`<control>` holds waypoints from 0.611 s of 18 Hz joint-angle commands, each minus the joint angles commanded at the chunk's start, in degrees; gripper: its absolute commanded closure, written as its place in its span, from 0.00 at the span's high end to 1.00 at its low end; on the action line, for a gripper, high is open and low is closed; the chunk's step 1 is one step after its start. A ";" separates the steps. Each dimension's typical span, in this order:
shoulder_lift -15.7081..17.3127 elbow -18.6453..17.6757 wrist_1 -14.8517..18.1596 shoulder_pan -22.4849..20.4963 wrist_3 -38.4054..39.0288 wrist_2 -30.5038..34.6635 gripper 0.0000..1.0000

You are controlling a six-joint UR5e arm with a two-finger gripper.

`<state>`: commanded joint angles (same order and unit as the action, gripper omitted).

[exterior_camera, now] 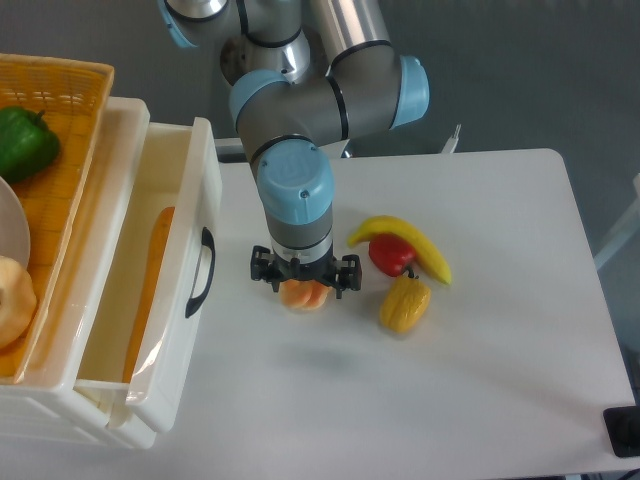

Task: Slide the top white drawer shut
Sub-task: 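Move the gripper over to the open drawer's front face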

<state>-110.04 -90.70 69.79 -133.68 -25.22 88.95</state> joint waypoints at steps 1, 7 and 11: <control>0.00 0.00 0.00 0.17 0.09 -0.18 1.00; -0.44 0.00 0.00 1.32 0.09 -1.41 1.00; -0.35 -0.18 0.00 1.58 0.61 -1.41 1.00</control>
<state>-110.39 -90.88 69.79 -132.10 -24.61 87.54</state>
